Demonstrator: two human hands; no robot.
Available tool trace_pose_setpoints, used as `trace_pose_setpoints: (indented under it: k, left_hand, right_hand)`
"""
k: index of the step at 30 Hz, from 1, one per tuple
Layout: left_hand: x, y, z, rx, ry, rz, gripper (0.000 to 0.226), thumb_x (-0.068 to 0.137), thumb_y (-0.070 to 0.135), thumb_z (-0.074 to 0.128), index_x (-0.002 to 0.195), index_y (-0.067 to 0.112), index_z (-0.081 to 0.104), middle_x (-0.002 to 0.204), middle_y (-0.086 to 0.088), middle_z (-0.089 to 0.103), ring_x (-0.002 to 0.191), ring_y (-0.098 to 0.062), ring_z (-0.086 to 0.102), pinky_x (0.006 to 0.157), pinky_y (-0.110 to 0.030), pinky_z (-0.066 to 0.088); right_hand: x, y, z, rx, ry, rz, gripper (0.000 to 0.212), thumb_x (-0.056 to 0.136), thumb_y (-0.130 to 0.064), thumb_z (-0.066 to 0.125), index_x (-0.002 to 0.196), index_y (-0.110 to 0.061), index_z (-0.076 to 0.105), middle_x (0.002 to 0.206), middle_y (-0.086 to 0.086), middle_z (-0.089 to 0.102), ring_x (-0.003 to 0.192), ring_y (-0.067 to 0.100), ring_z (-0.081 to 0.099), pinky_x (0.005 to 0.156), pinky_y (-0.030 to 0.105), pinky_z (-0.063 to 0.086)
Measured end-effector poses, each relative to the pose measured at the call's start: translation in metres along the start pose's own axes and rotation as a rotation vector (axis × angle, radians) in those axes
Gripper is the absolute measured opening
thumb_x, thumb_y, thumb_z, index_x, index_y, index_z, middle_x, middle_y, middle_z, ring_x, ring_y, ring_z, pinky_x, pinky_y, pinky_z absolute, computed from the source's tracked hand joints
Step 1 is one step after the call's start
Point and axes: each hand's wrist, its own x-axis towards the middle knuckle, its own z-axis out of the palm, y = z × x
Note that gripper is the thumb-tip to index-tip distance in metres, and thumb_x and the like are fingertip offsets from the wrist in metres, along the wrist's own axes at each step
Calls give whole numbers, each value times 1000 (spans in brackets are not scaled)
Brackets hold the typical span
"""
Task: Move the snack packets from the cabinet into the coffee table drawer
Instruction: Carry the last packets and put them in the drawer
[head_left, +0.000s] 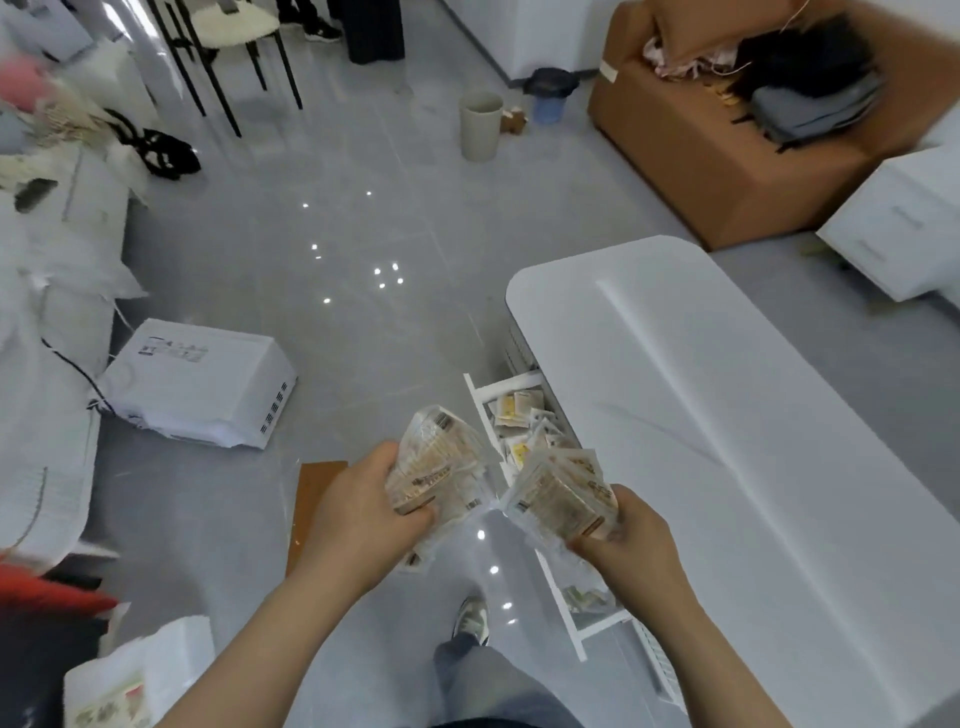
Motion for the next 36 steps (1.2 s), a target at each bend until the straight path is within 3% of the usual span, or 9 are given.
trace_pose_setpoints:
  k: [3, 6, 12, 15, 21, 28, 31, 36]
  left_hand:
    - [38, 14, -5, 20, -17, 22, 23, 72, 19, 73, 86, 25, 56, 76, 11, 63, 68, -1, 57, 52, -20, 40]
    - [72, 29, -5, 15, -28, 53, 26, 69, 17, 73, 89, 22, 58, 78, 9, 65, 70, -5, 60, 62, -30, 49]
    - [140, 51, 2, 57, -136, 135, 25, 67, 20, 74, 83, 20, 55, 74, 6, 64, 68, -12, 60, 60, -33, 47]
    - [184, 63, 8, 79, -194, 202, 26, 67, 19, 74, 79, 19, 51, 72, 5, 62, 68, -15, 58, 56, -30, 42]
    - [286, 88, 19, 123, -396, 348, 28, 68, 15, 74, 76, 27, 51, 74, 10, 62, 68, -7, 58, 55, -25, 41]
    - [378, 114, 42, 310, -617, 601, 27, 68, 19, 73, 77, 15, 48, 67, 3, 58, 63, -16, 55, 55, -31, 42]
    - [397, 117, 63, 353, -655, 661, 29, 69, 19, 73, 85, 11, 51, 73, 0, 61, 71, -24, 58, 62, -37, 46]
    - [402, 99, 105, 342, -697, 686, 31, 68, 18, 72, 77, 11, 43, 67, -3, 56, 66, -27, 54, 56, -36, 42]
  right_hand:
    - [26, -12, -5, 16, 19, 0, 39, 68, -5, 73, 75, -38, 53, 72, -14, 62, 68, -5, 59, 52, 8, 40]
    - [49, -18, -12, -1, 41, 32, 36, 68, -7, 73, 73, -36, 53, 75, -11, 62, 71, 5, 59, 56, 16, 40]
    - [74, -14, -26, 49, 188, 184, 27, 66, -5, 73, 77, -23, 57, 75, -4, 63, 69, 10, 60, 56, 27, 46]
    - [89, -11, -28, 72, 268, 262, 27, 67, -5, 74, 80, -23, 58, 79, -4, 63, 73, 10, 60, 60, 27, 46]
    - [131, -20, -11, 120, 444, 436, 27, 68, -8, 74, 82, -24, 57, 83, -2, 62, 77, 15, 59, 65, 33, 48]
    - [149, -31, 23, 219, 639, 702, 25, 68, -8, 72, 82, -23, 57, 84, 0, 63, 75, 16, 59, 60, 31, 46]
    - [151, -28, 35, 256, 708, 737, 28, 69, -7, 71, 83, -27, 58, 86, -1, 64, 77, 13, 59, 60, 30, 45]
    - [153, -2, 57, 209, 697, 759, 31, 70, -12, 70, 78, -36, 52, 83, -3, 60, 75, 11, 57, 56, 23, 37]
